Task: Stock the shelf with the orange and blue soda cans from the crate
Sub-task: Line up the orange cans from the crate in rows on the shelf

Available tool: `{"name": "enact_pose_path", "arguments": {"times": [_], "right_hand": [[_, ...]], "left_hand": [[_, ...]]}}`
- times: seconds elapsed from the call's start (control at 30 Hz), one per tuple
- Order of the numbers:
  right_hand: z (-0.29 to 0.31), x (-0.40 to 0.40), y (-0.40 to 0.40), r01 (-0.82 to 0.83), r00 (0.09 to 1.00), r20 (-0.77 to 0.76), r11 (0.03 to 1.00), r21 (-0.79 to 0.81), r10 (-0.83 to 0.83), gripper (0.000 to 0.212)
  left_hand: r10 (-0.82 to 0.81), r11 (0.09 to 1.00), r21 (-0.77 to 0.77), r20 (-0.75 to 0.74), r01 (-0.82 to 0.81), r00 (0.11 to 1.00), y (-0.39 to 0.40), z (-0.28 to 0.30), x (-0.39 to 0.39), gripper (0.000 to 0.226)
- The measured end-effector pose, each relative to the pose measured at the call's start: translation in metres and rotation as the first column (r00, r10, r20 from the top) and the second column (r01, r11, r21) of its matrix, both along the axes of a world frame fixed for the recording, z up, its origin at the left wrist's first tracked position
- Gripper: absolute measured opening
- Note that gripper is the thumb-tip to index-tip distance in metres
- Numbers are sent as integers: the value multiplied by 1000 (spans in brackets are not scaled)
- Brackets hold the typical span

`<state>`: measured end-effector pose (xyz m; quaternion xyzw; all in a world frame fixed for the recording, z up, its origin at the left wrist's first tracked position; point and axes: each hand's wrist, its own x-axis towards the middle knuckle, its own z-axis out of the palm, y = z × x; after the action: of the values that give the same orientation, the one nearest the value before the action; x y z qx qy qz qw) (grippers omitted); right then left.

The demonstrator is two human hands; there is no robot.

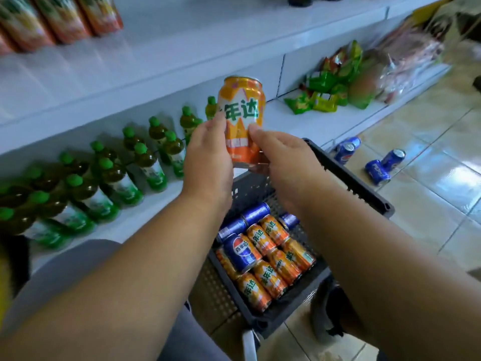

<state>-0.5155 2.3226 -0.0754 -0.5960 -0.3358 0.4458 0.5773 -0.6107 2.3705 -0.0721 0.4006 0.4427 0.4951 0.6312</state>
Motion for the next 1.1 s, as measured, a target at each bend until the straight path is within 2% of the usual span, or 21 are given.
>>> {"name": "enact_pose_path", "arguments": {"times": [0.03,0.13,0.2,0.33,0.4,0.53,0.6,0.73,0.83,0.97,1.1], "right_hand": [[6,-6,4,-17,999,39,1000,24,16,20],[24,-30,25,-11,989,148,997,70,0,55],[37,-45,42,-21,969,246,994,110,-6,61],[71,-75,75,-96,917,399,983,157,26,30],[84,-90,93,-153,904,423,972,181,64,24],[102,-124,132,-262,849,510,947,186,135,37],[107,-142,150,-313,822,541,935,168,178,39],[107,-175,190,-405,787,559,902,148,262,30],[104,-199,221,-427,772,568,895,129,286,27],[91,-226,261,-421,745,591,906,55,310,35],[85,-242,290,-392,722,631,919,37,283,35]], "left_hand": [[28,999,24,26,-28,999,3,6,-4,18],[126,985,108,91,-136,988,20,24,-18,21],[185,970,125,166,-207,969,34,37,-27,21],[302,931,108,303,-348,904,63,68,-50,18],[340,916,77,369,-394,865,76,78,-66,17],[396,885,35,468,-464,790,102,87,-102,18],[456,847,47,445,-529,770,116,87,-124,20],[554,791,27,395,-612,733,138,88,-161,23],[608,755,-48,424,-654,671,154,86,-184,21],[647,712,-161,528,-684,550,168,84,-201,33],[634,730,-220,570,-647,522,188,77,-217,42]]}}
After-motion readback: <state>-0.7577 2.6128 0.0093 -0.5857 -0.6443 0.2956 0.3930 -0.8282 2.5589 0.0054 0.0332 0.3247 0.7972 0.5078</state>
